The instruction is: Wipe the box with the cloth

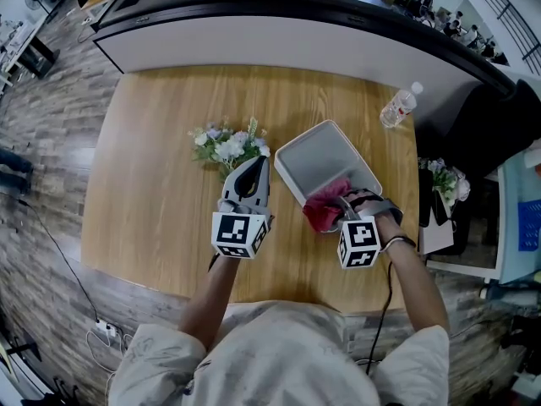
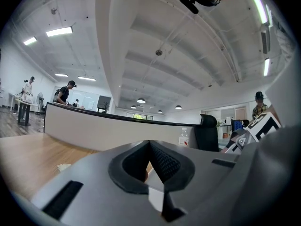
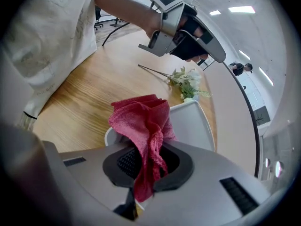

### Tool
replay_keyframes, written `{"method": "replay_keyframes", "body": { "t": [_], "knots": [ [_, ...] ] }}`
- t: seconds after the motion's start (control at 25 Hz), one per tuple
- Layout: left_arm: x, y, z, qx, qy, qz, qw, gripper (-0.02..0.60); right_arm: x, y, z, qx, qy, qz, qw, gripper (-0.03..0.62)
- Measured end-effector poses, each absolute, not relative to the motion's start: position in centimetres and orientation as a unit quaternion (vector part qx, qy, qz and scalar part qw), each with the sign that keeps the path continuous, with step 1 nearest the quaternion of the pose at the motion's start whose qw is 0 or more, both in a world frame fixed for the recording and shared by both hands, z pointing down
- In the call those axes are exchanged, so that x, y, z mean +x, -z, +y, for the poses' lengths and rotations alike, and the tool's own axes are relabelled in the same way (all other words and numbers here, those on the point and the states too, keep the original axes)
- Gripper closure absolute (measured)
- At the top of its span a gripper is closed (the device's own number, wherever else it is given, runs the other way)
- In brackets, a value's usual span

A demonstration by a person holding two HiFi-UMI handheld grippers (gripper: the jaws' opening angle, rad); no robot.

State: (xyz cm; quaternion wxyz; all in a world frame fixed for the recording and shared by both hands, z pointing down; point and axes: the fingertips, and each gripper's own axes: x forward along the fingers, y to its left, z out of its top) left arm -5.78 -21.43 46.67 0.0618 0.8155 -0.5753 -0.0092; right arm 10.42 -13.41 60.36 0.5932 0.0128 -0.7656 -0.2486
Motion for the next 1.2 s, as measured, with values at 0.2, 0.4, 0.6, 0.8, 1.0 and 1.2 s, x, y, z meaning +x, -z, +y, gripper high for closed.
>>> {"method": "replay_keyframes", "body": {
  "t": [0.2, 0.4, 0.6, 0.8, 1.0, 1.2],
  "knots": [
    [-5.7, -46.9, -21.3, 0.816, 0.010, -0.575, 0.065, 0.572, 11.6, -60.2, -12.4, 0.010, 0.223, -0.767, 0.602, 0.543],
    [-5.4, -47.1, -21.1, 0.817, 0.010, -0.572, 0.068, 0.571, 12.4, -60.1, -11.5, 0.009, 0.207, -0.770, 0.604, 0.543],
    [-5.1, -47.1, -21.2, 0.818, 0.012, -0.570, 0.069, 0.572, 12.8, -59.7, -10.4, 0.002, 0.193, -0.772, 0.606, 0.543],
    [-5.0, -47.1, -21.1, 0.819, 0.012, -0.569, 0.070, 0.572, 13.0, -59.6, -10.0, 0.008, 0.190, -0.770, 0.609, 0.543],
    [-5.4, -47.2, -21.1, 0.819, 0.011, -0.570, 0.067, 0.572, 13.3, -59.9, -9.5, 0.010, 0.176, -0.765, 0.619, 0.543],
    [-5.4, -47.1, -21.1, 0.819, 0.009, -0.570, 0.065, 0.571, 13.3, -59.6, -9.4, 0.018, 0.168, -0.766, 0.621, 0.543]
  ]
}}
